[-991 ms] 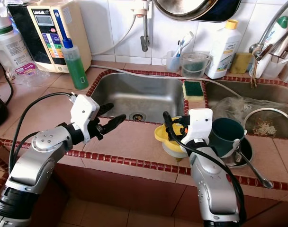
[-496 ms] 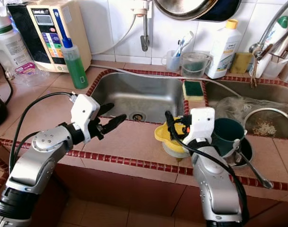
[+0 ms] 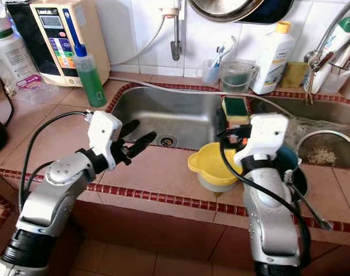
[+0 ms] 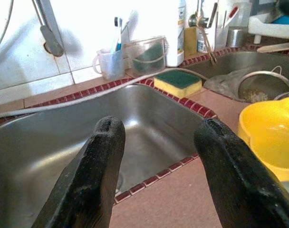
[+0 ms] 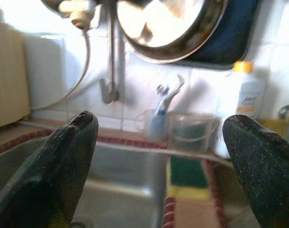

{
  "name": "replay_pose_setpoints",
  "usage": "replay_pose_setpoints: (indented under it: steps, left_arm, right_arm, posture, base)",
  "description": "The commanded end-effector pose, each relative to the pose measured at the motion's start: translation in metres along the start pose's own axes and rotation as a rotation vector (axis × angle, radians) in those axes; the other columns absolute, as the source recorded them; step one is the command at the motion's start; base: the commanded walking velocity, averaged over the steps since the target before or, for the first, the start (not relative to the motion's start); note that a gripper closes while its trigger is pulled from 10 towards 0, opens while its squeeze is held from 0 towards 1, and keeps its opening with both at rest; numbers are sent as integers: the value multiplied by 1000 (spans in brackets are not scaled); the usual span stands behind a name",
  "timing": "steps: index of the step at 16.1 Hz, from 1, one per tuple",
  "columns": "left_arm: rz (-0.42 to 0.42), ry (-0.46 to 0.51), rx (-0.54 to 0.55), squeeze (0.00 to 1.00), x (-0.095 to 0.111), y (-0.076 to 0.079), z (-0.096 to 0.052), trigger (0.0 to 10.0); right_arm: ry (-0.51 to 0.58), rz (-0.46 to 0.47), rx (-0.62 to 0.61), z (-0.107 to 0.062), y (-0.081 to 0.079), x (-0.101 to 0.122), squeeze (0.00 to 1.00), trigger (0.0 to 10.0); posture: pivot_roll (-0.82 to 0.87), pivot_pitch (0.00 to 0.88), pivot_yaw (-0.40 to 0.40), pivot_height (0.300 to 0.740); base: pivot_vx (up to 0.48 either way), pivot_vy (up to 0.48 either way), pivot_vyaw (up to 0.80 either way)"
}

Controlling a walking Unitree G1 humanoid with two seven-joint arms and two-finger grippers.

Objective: Kitchen organization

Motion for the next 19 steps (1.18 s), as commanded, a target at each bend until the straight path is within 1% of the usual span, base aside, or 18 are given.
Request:
replay_pose_setpoints:
  steps: [1,3,5,6,12,14,16,19]
  left_arm:
    - [5,16,2,0,5,1,-1,10000]
    - [-10,31,19,0,7,-1,0,10000]
    - [-5,38,33,0,8,-4,0,10000]
    - [-8,41,36,0,9,-4,0,10000]
    - [-12,52,55,0,12,-9,-1,10000]
    - [-12,53,58,0,13,-10,-1,10000]
    - [-11,55,60,0,13,-10,-1,10000]
    - [-8,55,60,0,14,-10,-1,10000]
  right_arm:
    - [62,-27,-35,3,9,16,0,10000]
    - [78,-43,-58,5,14,20,0,10000]
    - [87,-54,-62,6,14,21,0,10000]
    - [89,-57,-60,6,14,21,0,10000]
    - [112,-63,-49,9,10,24,0,10000]
    - [149,-39,-47,9,10,31,0,10000]
    - [212,-15,-55,9,12,44,0,10000]
    - [222,-14,-53,10,11,46,0,10000]
  posture:
    - [-192,46,33,740]
    - [-191,45,34,740]
    - [-188,42,35,740]
    - [-187,41,33,740]
    - [-181,34,31,740]
    - [-178,31,30,740]
    - [-176,25,30,740]
    - [-175,21,29,740]
  base:
    - [0,0,0]
    - [0,0,0]
    - [0,0,0]
    - [0,-326,0]
    - [0,-426,0]
    - [0,-435,0]
    - [0,-435,0]
    - [0,-434,0]
Point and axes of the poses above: a point about 5 cm out from each wrist's last joint towards the gripper, its own z axis pointing out of the wrist towards the gripper, its own x axis along the axis of the wrist's last joint, y = z × x, the point moved 5 cm from there along z, pointing out of the wrist towards the gripper, and after that the axes turned 11 degrees about -z, right-handed, at the moved point
